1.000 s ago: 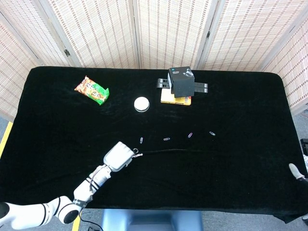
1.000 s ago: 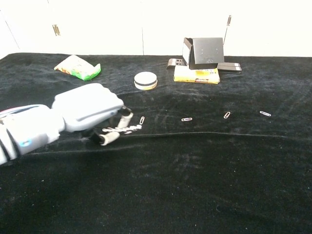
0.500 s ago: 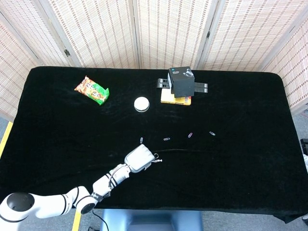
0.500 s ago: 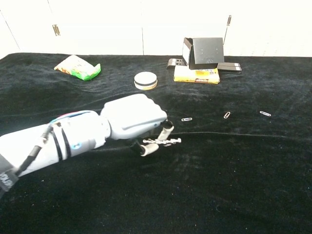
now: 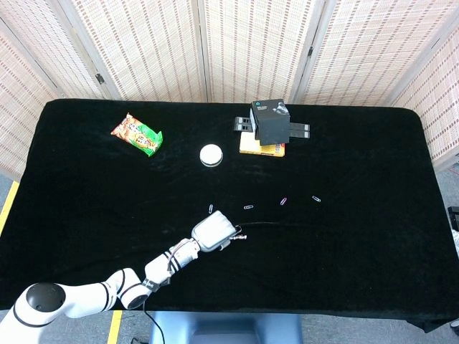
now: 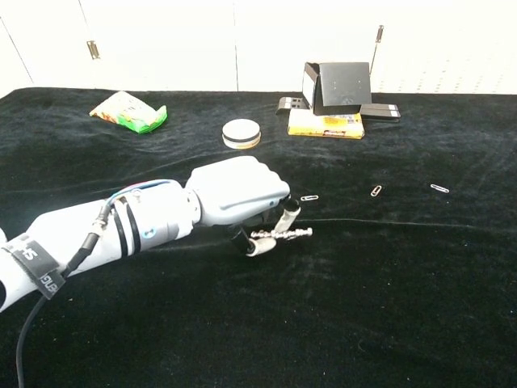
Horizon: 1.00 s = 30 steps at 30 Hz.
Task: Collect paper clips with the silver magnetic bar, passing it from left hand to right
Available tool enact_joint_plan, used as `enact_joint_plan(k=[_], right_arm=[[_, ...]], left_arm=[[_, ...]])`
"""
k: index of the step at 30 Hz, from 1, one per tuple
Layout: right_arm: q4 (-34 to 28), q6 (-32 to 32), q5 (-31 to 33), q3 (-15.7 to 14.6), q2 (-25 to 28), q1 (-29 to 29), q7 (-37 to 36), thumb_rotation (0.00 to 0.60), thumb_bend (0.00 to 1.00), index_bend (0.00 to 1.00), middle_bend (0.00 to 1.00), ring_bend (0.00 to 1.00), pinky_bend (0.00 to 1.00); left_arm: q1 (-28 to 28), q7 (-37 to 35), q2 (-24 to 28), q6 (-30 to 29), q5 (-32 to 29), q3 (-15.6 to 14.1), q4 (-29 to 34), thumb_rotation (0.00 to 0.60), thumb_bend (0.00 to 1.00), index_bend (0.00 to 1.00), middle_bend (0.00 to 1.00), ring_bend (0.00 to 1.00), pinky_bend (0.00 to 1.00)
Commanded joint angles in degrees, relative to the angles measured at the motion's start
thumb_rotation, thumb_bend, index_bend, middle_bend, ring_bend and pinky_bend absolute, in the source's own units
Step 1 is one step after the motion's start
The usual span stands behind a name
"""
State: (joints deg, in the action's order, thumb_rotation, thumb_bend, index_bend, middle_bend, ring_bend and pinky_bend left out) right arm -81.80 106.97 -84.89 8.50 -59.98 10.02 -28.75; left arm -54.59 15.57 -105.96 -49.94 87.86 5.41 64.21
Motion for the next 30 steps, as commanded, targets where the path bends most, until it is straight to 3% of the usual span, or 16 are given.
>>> enact_joint_plan(k=[1, 9, 15, 18, 21, 24, 28, 30], right_arm=[[-0.08, -0.29, -0.05, 0.15, 0.06, -0.13, 0.12, 0.600, 0.26, 0.00, 0.00, 0.00, 0.00], [-0.65, -1.08, -0.26, 0.56, 0.08, -0.60, 1.15, 0.600, 0.26, 0.00, 0.00, 0.00, 0.00], [-1.24, -3.31, -1.44, 0.11, 0.34, -1.92, 3.10, 0.600, 0.26, 0.00, 0.00, 0.00, 0.00], [-1.59, -4.19, -3.45, -0.59, 0.42, -2.89, 4.62, 0.600, 0.26, 0.00, 0.00, 0.00, 0.00], [-2.15, -4.50, -6.27, -1.35, 0.07, -4.04, 7.03, 0.600, 0.26, 0.00, 0.00, 0.00, 0.00], [-2.42, -5.91, -9.97, -2.56, -0.41, -5.85, 9.80, 0.600, 0.26, 0.05, 0.00, 0.00, 0.00], [-3.63, -10.63, -13.42, -3.35, -1.15, -9.98, 12.19, 0.600, 0.26, 0.26, 0.00, 0.00, 0.00], [-4.50, -13.51, -14.59, -3.13, -1.40, -12.59, 13.46, 0.600, 0.26, 0.31, 0.00, 0.00, 0.00]], left_arm=[[0.00, -0.78, 0.48, -0.11, -0.29, 0.14, 0.80, 0.600, 0.15, 0.03, 0.99, 0.97, 0.99], [0.64, -0.45, 2.70, -1.45, -0.69, 0.23, 3.87, 0.600, 0.11, 0.00, 0.99, 0.97, 0.99], [3.48, 6.72, 10.45, -5.31, -1.25, 0.08, 13.15, 0.600, 0.11, 0.00, 0.95, 0.94, 0.97], [7.58, 13.82, 18.17, -9.22, -3.31, -0.67, 21.67, 0.600, 0.12, 0.00, 0.81, 0.79, 0.83], [12.23, 16.73, 25.22, -14.04, -5.19, -1.68, 28.19, 0.600, 0.12, 0.02, 0.59, 0.55, 0.54], [17.82, 13.76, 30.73, -20.91, -5.81, -2.56, 29.96, 0.600, 0.16, 0.05, 0.43, 0.40, 0.35], [25.02, 3.46, 35.36, -27.33, -8.22, -3.47, 26.57, 0.600, 0.20, 0.05, 0.34, 0.27, 0.28], [27.75, 0.54, 36.30, -29.86, -8.50, -3.96, 24.26, 0.600, 0.20, 0.06, 0.33, 0.26, 0.26]])
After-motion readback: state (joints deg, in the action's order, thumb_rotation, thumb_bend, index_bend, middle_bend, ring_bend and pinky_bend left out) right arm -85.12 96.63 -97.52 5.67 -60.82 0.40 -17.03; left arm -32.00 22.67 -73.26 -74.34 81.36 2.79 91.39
